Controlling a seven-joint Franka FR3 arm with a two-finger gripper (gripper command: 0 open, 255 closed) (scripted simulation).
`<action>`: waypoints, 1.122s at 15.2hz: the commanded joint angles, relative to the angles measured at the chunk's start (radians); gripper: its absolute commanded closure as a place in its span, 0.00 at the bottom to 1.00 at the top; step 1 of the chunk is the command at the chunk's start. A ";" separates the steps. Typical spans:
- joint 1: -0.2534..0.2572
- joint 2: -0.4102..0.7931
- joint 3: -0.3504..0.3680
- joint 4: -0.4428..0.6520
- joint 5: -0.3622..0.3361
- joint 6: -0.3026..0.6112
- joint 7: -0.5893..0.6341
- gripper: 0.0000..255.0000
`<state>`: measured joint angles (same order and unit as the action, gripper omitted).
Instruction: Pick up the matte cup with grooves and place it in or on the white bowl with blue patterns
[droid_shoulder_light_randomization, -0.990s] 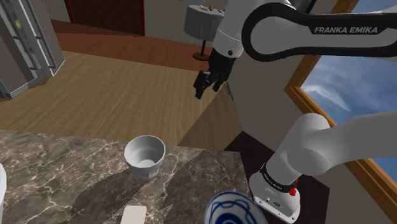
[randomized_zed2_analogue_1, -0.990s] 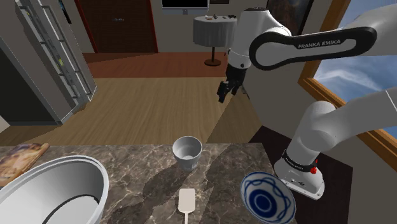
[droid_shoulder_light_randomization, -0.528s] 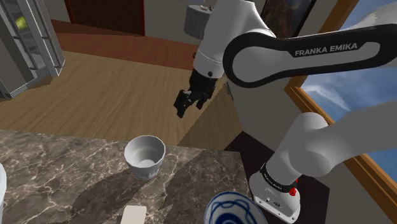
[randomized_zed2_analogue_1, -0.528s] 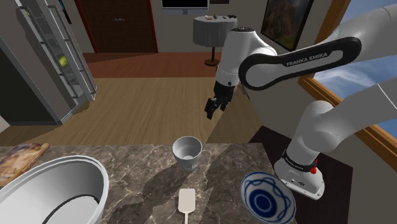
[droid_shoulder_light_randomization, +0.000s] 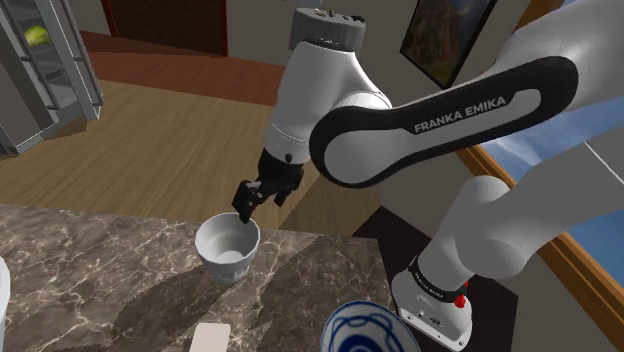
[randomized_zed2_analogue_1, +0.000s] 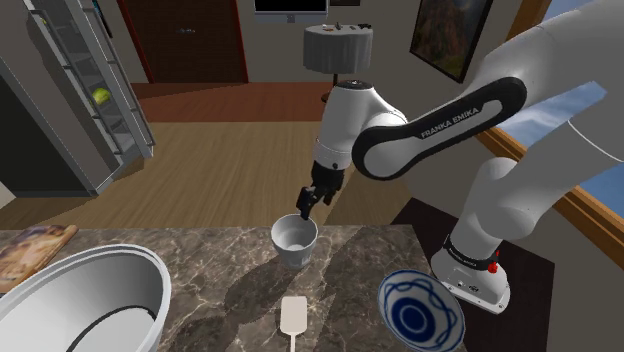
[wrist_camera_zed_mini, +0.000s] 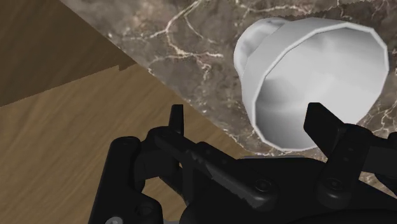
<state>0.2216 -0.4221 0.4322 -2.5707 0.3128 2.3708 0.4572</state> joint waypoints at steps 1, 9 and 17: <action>0.011 0.045 0.024 0.002 0.015 0.053 0.015 0.00; -0.002 0.147 0.058 -0.021 -0.001 0.178 0.031 0.00; -0.001 0.147 0.058 -0.021 -0.001 0.178 0.031 1.00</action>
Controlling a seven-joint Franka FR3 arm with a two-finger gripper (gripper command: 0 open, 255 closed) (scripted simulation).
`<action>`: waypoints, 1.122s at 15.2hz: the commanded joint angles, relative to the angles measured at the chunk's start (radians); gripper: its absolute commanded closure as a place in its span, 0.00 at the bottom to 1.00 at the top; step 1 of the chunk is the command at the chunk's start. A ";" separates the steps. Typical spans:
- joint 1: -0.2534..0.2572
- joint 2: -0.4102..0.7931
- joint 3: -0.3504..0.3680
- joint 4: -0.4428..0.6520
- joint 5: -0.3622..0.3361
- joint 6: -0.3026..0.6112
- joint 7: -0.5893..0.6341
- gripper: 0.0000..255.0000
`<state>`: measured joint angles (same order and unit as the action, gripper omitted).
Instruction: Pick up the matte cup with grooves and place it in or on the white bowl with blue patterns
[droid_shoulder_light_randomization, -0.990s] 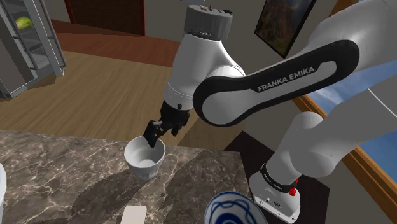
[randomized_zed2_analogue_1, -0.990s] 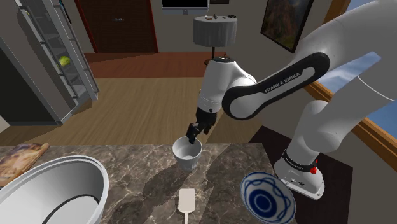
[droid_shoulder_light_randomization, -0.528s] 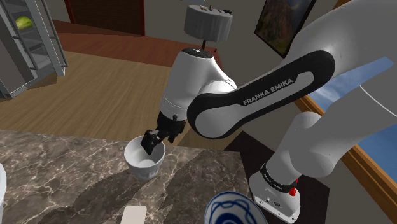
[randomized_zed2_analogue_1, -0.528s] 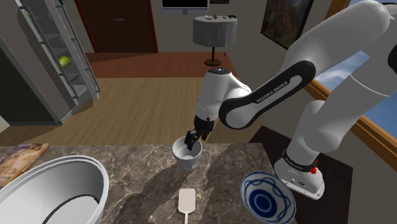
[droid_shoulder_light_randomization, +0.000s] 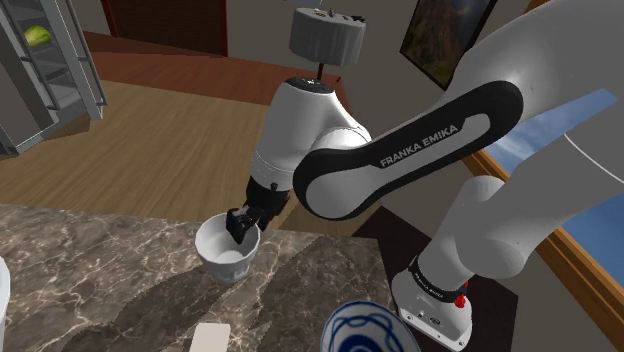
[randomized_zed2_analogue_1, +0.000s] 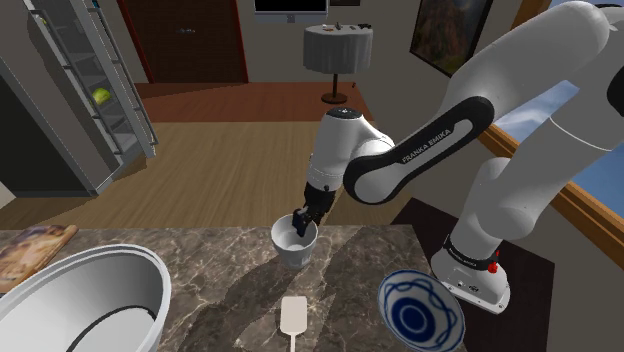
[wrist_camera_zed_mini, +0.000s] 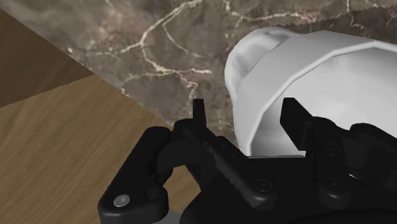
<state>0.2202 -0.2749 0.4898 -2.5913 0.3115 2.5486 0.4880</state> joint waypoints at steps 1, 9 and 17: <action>0.000 0.000 0.000 0.000 0.000 0.000 0.000 1.00; 0.000 0.000 0.000 0.000 0.000 0.000 0.000 1.00; 0.004 -0.079 -0.024 0.052 0.003 -0.130 -0.001 1.00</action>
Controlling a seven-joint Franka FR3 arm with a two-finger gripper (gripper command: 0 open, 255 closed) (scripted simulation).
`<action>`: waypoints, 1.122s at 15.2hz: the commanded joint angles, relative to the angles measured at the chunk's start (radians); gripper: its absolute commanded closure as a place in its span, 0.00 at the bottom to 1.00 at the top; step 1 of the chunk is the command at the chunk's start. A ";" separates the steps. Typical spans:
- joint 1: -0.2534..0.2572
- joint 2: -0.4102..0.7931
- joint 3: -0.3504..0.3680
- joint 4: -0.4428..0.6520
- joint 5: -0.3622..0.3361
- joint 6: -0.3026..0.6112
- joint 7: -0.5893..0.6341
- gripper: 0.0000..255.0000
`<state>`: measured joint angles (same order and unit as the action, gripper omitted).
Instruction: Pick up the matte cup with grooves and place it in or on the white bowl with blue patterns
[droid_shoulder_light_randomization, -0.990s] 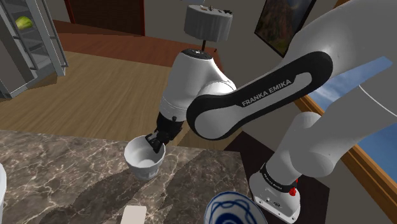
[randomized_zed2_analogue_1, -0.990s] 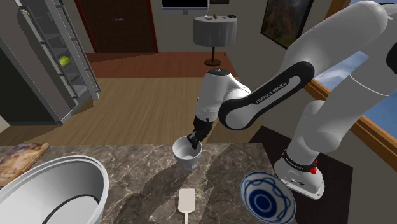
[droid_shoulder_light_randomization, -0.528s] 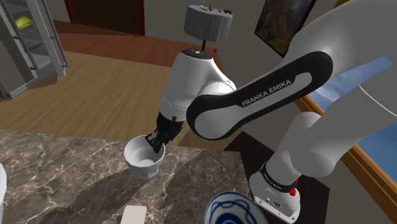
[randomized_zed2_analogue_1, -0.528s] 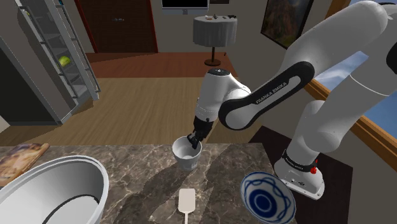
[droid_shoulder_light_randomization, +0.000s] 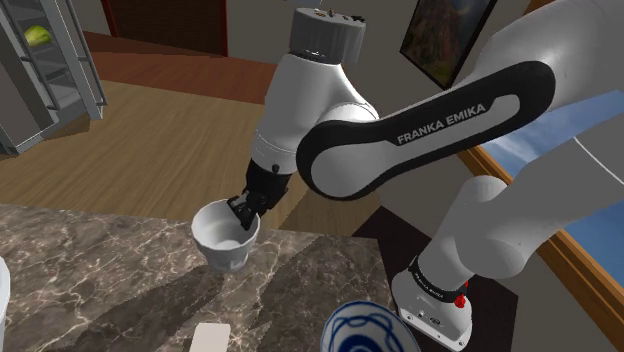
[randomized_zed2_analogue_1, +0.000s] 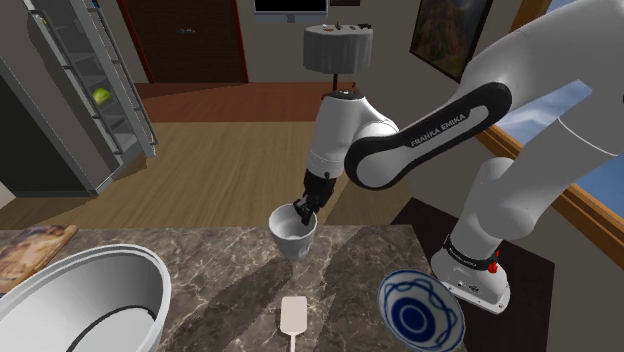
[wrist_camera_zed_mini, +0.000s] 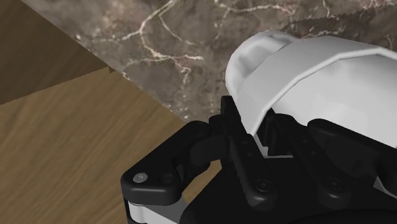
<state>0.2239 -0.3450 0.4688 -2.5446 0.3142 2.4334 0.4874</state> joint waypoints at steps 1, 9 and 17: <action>0.001 -0.018 -0.006 0.013 0.000 -0.030 0.000 1.00; 0.000 -0.074 -0.029 0.080 -0.007 -0.153 0.005 1.00; -0.004 -0.111 -0.049 0.160 -0.019 -0.269 0.013 1.00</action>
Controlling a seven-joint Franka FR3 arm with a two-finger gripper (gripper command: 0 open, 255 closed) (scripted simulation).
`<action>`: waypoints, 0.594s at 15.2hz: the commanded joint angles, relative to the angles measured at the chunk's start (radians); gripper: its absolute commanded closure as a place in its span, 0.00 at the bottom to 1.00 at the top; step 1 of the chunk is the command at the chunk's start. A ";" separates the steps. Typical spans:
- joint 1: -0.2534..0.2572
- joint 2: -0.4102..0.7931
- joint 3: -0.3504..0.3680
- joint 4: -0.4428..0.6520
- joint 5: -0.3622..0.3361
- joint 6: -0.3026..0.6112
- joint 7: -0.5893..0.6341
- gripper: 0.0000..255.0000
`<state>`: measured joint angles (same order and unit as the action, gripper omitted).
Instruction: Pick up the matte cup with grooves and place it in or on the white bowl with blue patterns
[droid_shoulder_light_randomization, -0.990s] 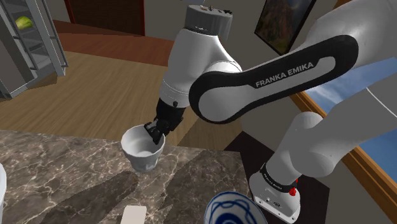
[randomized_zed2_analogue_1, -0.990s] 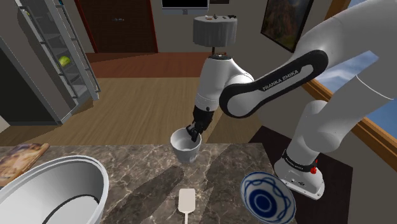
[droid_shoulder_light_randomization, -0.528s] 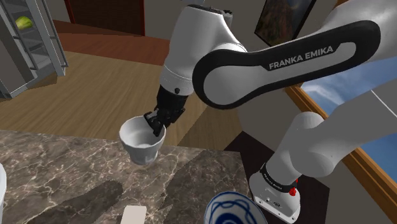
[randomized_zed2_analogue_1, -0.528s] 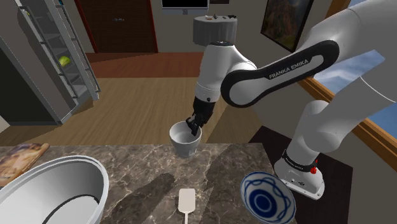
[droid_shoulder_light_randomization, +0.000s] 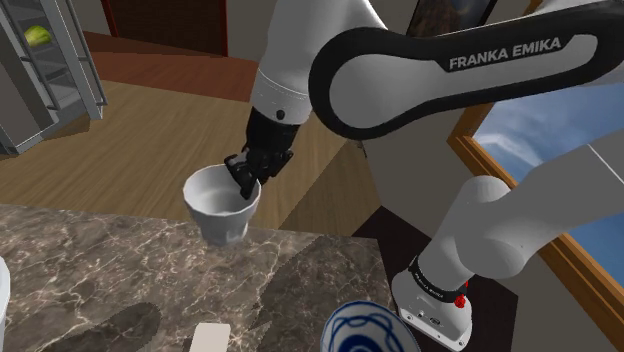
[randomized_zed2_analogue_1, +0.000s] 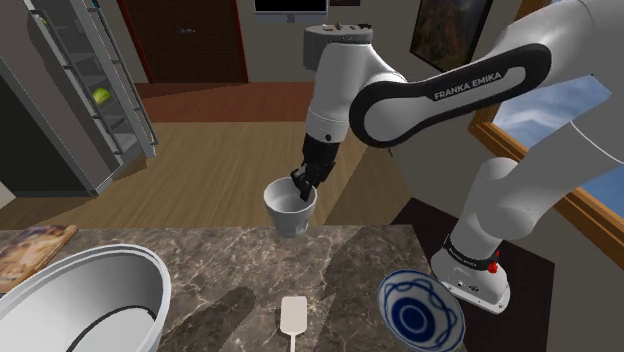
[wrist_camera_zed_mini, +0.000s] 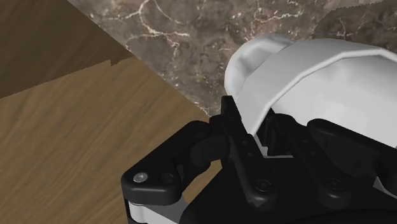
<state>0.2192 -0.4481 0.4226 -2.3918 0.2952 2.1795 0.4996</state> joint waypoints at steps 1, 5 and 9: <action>0.000 -0.011 -0.005 0.018 -0.002 -0.029 0.002 1.00; 0.011 -0.058 -0.013 0.021 0.006 -0.078 0.008 1.00; 0.065 -0.218 -0.016 -0.076 0.050 -0.136 0.032 1.00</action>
<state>0.2693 -0.6197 0.4096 -2.4424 0.3341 2.0637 0.5255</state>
